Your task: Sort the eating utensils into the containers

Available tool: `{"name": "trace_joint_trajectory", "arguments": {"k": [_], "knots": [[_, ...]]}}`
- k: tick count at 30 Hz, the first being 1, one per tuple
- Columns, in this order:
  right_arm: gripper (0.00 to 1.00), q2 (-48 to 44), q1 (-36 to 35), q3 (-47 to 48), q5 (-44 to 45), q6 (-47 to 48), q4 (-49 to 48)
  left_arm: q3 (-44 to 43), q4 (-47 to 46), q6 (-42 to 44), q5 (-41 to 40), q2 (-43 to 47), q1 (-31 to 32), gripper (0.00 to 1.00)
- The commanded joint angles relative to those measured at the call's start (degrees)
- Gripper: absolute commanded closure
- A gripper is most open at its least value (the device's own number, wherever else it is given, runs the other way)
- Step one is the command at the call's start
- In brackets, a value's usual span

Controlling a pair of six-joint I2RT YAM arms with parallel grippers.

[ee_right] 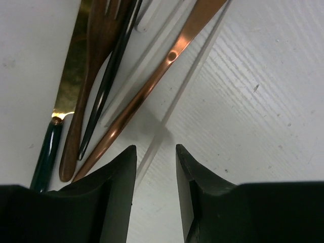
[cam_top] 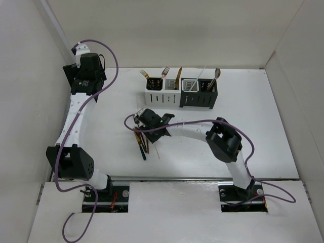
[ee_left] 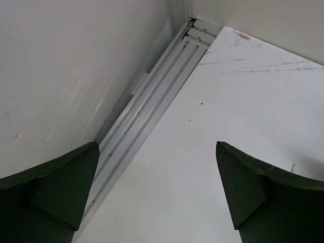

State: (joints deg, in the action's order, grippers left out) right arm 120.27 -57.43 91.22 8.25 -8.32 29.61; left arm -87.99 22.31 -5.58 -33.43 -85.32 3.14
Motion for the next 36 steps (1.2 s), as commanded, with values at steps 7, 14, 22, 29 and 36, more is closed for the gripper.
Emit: {"name": "trace_joint_trajectory", "arguments": {"k": [7, 14, 22, 29, 36], "knots": [[0.66, 6.99, 0.04, 5.46, 0.98, -0.21, 8.01, 0.18, -1.47, 0.22, -0.23, 2.26, -0.24, 0.0], [1.0, 6.39, 3.54, -1.29, 4.14, -5.12, 8.02, 0.18, -1.47, 0.22, -0.23, 2.79, -0.24, 0.0], [1.0, -8.7, 6.01, -5.53, 15.29, -3.47, 4.94, 0.18, -1.47, 0.22, 0.38, 2.79, -0.24, 0.0], [1.0, -23.92, 11.1, -0.7, 11.19, 7.87, -10.51, 0.18, -1.47, 0.22, 0.38, 1.21, -0.24, 0.0], [1.0, -22.55, 23.14, 2.65, 3.45, 8.49, -35.03, 0.18, -1.47, 0.22, 0.99, 0.06, -0.24, 0.0]]}}
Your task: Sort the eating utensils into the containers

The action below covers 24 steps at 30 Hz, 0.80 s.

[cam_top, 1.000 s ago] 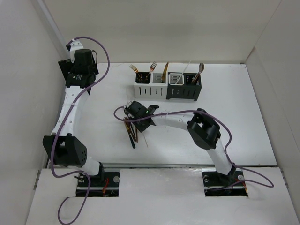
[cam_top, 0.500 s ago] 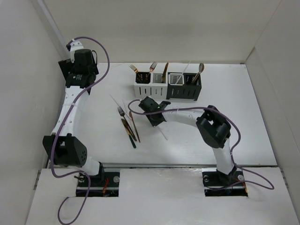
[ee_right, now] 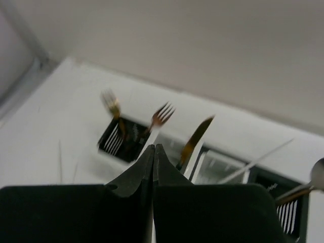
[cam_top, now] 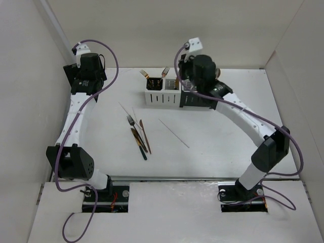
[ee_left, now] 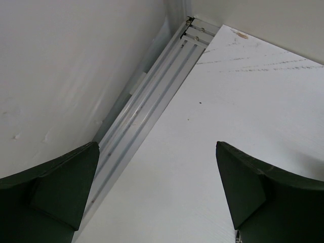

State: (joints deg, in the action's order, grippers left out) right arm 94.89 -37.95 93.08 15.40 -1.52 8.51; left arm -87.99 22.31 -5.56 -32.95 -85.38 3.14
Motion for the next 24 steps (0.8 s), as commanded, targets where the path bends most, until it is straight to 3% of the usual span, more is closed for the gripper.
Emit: {"name": "trace_joint_trajectory", "arguments": {"k": [1, 4, 8, 9, 10, 11, 13, 15, 16, 17, 18, 22, 24], "knots": [[1.0, 3.8, 4.98, 0.79, -4.23, 0.82, -16.66, 0.18, -1.47, 0.2, 0.52, 0.13, -0.24, 0.0], [1.0, 7.49, 9.29, 2.63, -6.33, -3.03, -21.35, 0.18, -1.47, 0.2, 0.52, -1.01, -0.24, 0.0], [1.0, 6.28, 10.01, -1.13, -17.3, 0.44, -20.3, 0.18, -1.47, 0.2, 0.52, -1.01, -0.24, 0.0], [0.96, 5.66, 7.92, -3.84, -22.2, 2.38, -18.81, 0.18, -1.47, 0.2, 0.52, -1.01, -0.24, 0.0], [0.89, 5.66, 6.77, -4.48, -24.25, 4.66, -11.49, 0.18, -1.47, 0.2, 0.52, -1.62, -0.24, 0.0], [0.63, 5.05, 5.45, -4.48, -25.32, 8.16, -6.37, 0.18, -1.47, 0.2, 0.52, -1.63, -0.24, 0.0], [0.47, 5.56, 0.55, -4.48, -24.11, 10.56, 8.53, -0.34, -1.47, 0.82, 0.52, -2.15, -0.24, 0.0], [0.4, 4.87, -2.98, -7.28, -20.08, 10.05, 13.0, -0.87, -1.47, 0.82, 1.04, -2.68, -0.76, 0.0], [0.27, 3.82, -5.7, -9.56, -17.62, 9.35, 13.02, -1.39, -0.95, 0.82, 2.35, -3.38, -0.76, 0.0], [0.09, 2.68, -6.51, -13.93, -17.6, 8.56, 13.02, -1.4, -0.95, 0.82, 3.23, -3.39, -0.76, 0.0], [0.0, 1.1, -6.52, -15.54, -18.99, 6.55, 13.54, -2.01, -0.95, 0.82, 4.11, -3.99, -1.37, 0.0], [0.0, 5.46, -6.52, -16.62, -18.75, 3.55, 20.21, -2.63, -0.42, 0.2, 7.1, -4.62, -1.38, 0.0], [0.08, 8.89, -6.52, -14.42, -16.55, 3.54, 25.2, -2.63, -0.42, 0.2, 7.11, -4.62, -1.38, 0.0]]}}
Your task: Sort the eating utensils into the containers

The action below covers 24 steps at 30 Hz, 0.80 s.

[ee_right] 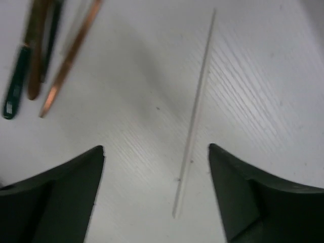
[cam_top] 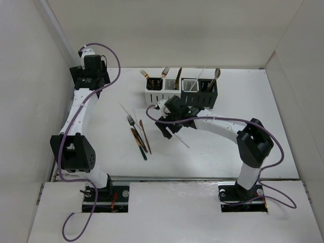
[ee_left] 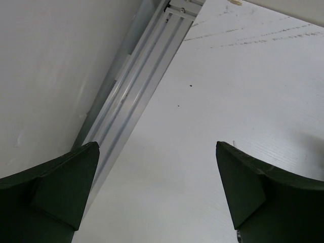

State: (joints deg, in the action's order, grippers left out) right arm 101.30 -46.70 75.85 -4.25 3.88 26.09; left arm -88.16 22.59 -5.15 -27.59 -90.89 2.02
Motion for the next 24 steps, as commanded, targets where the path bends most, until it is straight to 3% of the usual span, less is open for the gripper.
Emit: {"name": "trace_joint_trajectory", "arguments": {"k": [1, 3, 14, 24], "knots": [[0.2, 5.37, 2.22, 3.33, 3.63, -2.38, 8.62, -2.46, -0.7, -0.21, 1.75, 0.89, -0.26, 0.0], [0.25, 6.19, 2.22, 3.33, 4.95, -3.78, 9.25, -2.46, -0.7, -0.21, 2.28, 0.89, -0.26, 0.0], [0.29, 11.74, 3.98, 4.92, 6.0, -6.96, 8.55, -1.4, -0.7, 0.31, 2.28, 2.47, -0.26, 0.0], [0.4, 14.54, 2.85, 5.8, 10.4, -8.71, 8.98, -0.87, -0.7, 0.31, 2.81, 3.0, -0.26, 0.0]]}}
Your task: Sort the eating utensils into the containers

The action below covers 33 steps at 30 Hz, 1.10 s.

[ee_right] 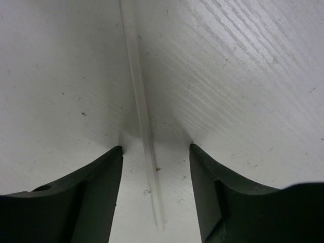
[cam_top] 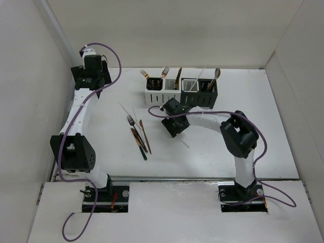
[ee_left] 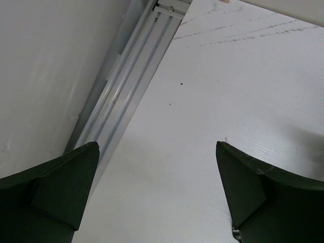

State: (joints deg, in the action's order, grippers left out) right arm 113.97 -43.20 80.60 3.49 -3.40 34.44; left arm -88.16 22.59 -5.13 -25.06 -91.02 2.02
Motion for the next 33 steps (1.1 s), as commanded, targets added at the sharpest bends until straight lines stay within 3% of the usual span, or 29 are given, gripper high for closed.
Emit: {"name": "trace_joint_trajectory", "arguments": {"k": [1, 4, 7, 8, 14, 22, 33], "knots": [[0.41, 2.39, -0.66, 1.05, 3.36, -1.44, 0.63, -0.87, -0.7, 0.29, 0.27, 3.13, -0.26, 0.0], [0.48, 3.8, -1.98, 1.67, 5.38, -2.05, 2.91, -0.87, -0.7, 0.29, 0.27, 3.13, -0.26, 0.0], [0.77, 6.17, -3.29, 0.01, 5.39, -3.62, 3.8, -0.87, -0.7, 0.29, 0.27, 3.66, -0.26, 0.0], [1.0, 6.78, -3.29, -0.96, 5.39, -4.76, 3.8, -0.87, -0.7, 0.29, 0.27, 3.66, -0.26, 0.0], [1.0, 4.95, -3.82, -5.89, 4.86, -4.78, -0.15, -0.87, -0.7, 0.29, -0.25, 3.66, -0.26, 0.0], [1.0, -5.42, -3.82, -3.17, 5.39, -3.63, -2.71, -0.87, -0.7, 0.29, -0.25, 3.66, -0.26, 0.0], [1.0, -11.22, -3.82, -2.64, 3.81, -3.63, -4.37, -0.87, -0.7, 0.29, 0.27, 4.19, -0.26, 0.0]]}}
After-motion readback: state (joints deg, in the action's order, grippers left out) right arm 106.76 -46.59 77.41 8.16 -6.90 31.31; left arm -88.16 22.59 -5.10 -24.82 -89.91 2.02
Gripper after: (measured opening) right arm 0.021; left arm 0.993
